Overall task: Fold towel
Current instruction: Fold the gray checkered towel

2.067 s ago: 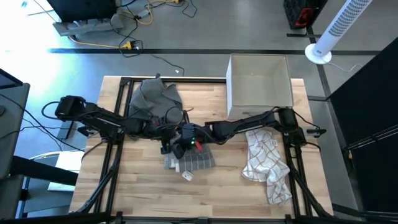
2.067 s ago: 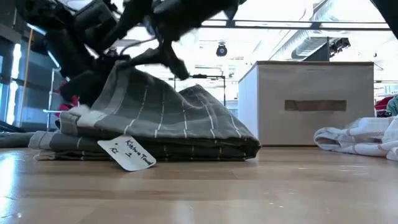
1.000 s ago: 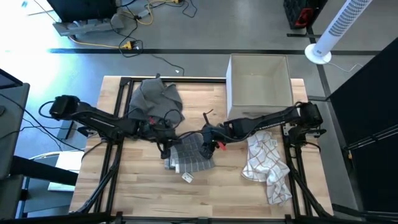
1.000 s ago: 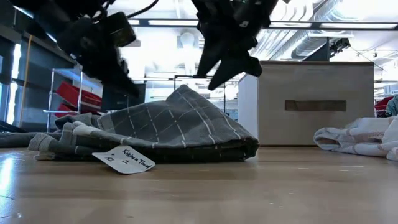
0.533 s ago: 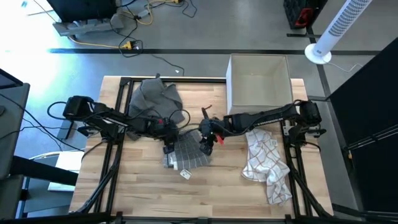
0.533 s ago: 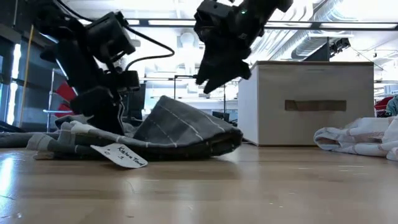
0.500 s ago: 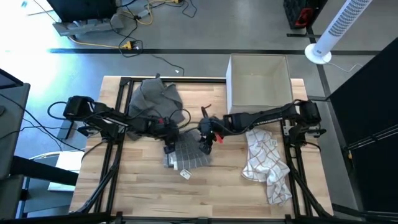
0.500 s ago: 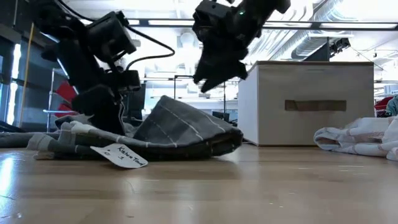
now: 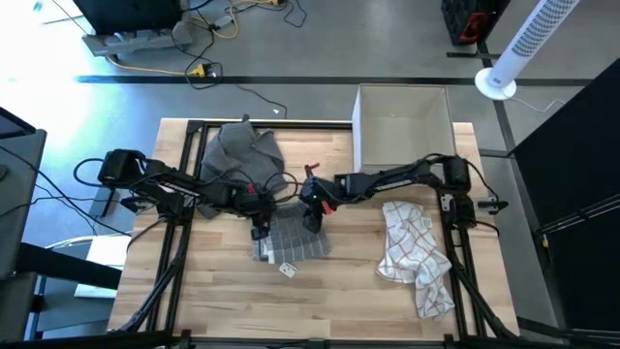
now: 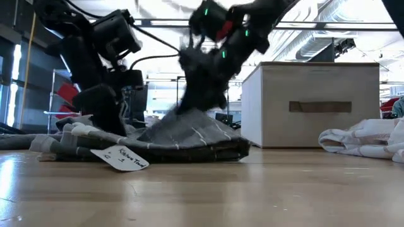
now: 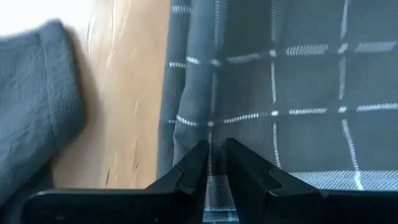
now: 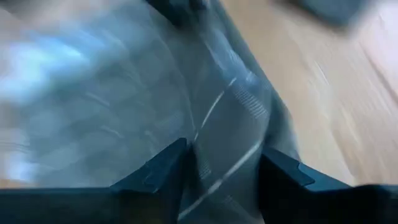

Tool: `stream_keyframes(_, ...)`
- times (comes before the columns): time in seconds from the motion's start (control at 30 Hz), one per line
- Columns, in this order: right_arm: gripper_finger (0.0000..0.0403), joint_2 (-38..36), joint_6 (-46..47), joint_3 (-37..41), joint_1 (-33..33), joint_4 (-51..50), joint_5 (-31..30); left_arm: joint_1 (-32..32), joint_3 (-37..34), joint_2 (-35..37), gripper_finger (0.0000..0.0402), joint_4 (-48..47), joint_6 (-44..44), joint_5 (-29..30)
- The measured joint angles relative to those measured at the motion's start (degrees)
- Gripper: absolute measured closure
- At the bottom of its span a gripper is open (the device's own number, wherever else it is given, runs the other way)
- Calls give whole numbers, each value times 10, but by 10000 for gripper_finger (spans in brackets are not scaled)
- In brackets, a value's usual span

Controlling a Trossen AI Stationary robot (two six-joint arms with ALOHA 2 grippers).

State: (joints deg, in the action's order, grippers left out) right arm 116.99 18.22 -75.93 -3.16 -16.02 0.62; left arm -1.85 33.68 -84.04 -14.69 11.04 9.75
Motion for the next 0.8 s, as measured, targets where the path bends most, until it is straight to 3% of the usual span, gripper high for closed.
stream_keyframes(0.37,285,10,37,-1,-2,-30,-96,-1,2,4,351,-19,14,-1)
stream_keyframes(0.67,288,-94,18,-1,2,-45,-45,-4,46,58,351,-51,49,-6)
stream_keyframes(0.8,334,-102,9,-1,2,-33,1,-22,47,66,351,-39,53,-5)
